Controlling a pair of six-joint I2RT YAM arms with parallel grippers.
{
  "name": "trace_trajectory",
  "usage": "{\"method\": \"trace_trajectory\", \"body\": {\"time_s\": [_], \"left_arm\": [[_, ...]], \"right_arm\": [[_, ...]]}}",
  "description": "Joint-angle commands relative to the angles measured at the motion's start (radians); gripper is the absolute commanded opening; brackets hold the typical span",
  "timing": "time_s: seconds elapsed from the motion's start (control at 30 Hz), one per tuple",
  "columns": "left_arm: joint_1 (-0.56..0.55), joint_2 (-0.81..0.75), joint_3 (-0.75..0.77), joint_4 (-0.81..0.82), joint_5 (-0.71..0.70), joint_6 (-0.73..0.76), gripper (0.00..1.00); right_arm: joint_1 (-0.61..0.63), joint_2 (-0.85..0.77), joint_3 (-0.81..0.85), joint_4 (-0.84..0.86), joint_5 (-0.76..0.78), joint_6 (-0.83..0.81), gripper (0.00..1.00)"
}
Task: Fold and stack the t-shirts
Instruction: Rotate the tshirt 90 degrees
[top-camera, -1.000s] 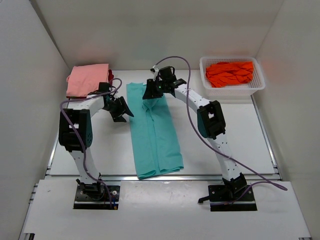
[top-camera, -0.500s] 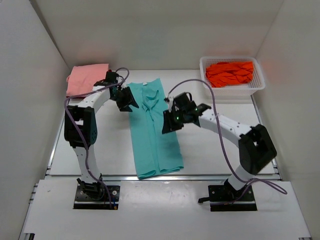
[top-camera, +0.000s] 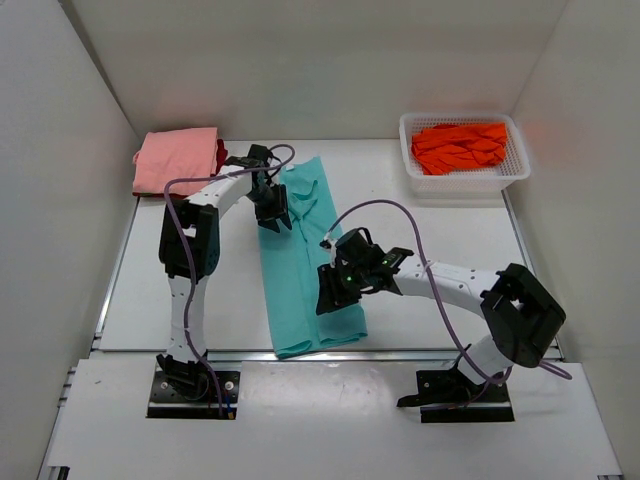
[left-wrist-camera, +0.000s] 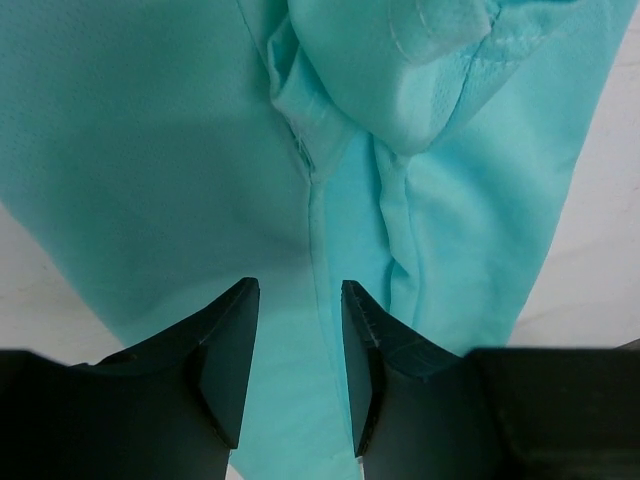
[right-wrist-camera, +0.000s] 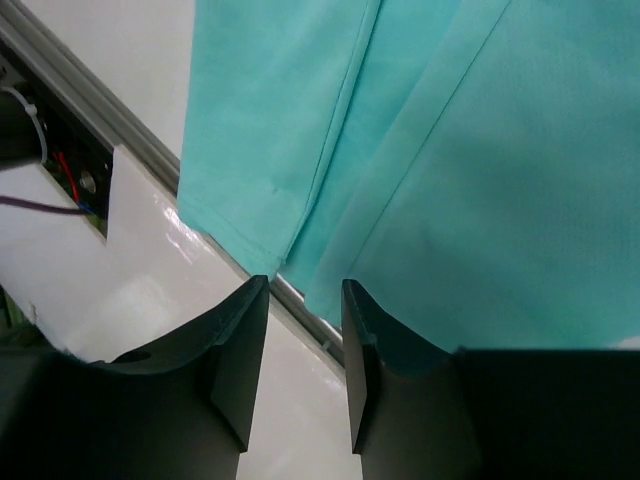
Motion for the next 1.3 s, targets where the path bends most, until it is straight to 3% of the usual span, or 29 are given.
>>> {"method": "trace_trajectory", "body": {"time_s": [0.0,0.2,0.37,0.63,0.97,1.17,1.23,1.27], "left_arm": [[-0.011,-0.03,0.007,-0.006,-0.029,0.015,0.48],[-0.017,-0.02,0.027,0.003,-0.02,-0.028,0.47],[0.015,-0.107,-0.105,0.034,-0.003,-0.034,0.48],[0.101,-0.267,-0.355,0.144,0.065,-0.066,0.5],[0.133,-0.303,-0.386,0.143,0.089,-0.051,0.51],[0.141,-0.309,-0.409,0.143,0.094,-0.045,0.51],[0.139,-0.314,-0.413,0.148,0.098,-0.039,0.51],[0.139,-0.316,-0.418,0.142,0.098,-0.048,0.51]], "right_arm": [[0.01,-0.009,-0.002,0.079,0.097,0.038,0.32],[-0.059,0.101,0.117,0.047,0.275,-0.045,0.36],[-0.118,0.244,0.307,0.004,0.325,-0.128,0.38],[-0.133,0.408,0.484,-0.048,0.328,-0.18,0.37],[-0.096,0.504,0.561,-0.068,0.302,-0.171,0.37],[-0.093,0.528,0.596,-0.098,0.299,-0.172,0.23],[-0.092,0.531,0.605,-0.106,0.3,-0.179,0.14],[-0.095,0.531,0.61,-0.111,0.311,-0.18,0.03]]}}
